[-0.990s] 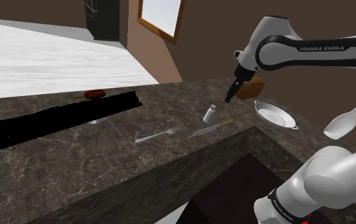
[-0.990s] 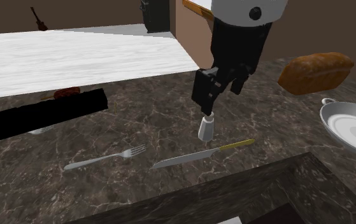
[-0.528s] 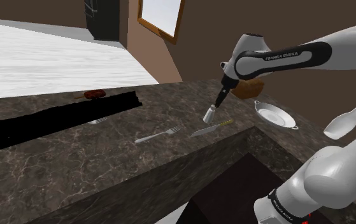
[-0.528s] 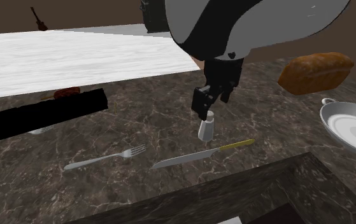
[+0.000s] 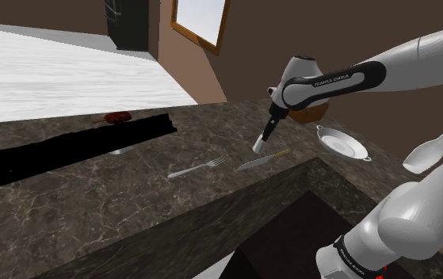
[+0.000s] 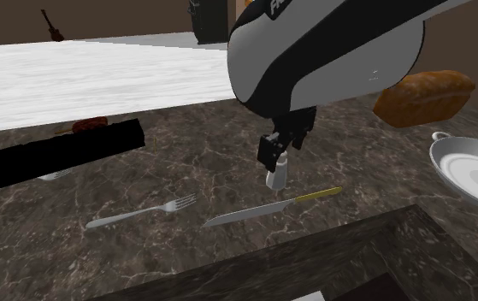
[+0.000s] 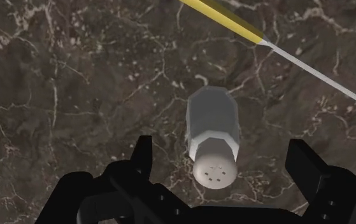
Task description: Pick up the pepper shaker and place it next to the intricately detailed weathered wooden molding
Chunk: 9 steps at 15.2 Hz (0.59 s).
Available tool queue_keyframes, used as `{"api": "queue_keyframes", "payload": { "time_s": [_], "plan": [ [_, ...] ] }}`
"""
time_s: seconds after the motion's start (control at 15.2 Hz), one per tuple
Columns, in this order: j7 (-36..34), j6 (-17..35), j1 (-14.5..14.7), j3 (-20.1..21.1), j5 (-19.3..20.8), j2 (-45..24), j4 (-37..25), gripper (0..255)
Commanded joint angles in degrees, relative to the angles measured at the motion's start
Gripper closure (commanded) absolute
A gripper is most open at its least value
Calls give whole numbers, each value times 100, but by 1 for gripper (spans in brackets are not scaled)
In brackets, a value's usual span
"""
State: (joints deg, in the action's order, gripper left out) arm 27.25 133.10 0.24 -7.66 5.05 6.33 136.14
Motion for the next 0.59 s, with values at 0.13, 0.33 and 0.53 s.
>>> {"api": "queue_keyframes", "payload": {
  "time_s": [0.13,0.33,0.53],
  "plan": [
    [14,135,-9,-13,-1,-65,67,0],
    [14,135,-9,-13,-1,-65,67,0],
    [14,134,-9,-13,-1,-65,66,255]
  ]
}}
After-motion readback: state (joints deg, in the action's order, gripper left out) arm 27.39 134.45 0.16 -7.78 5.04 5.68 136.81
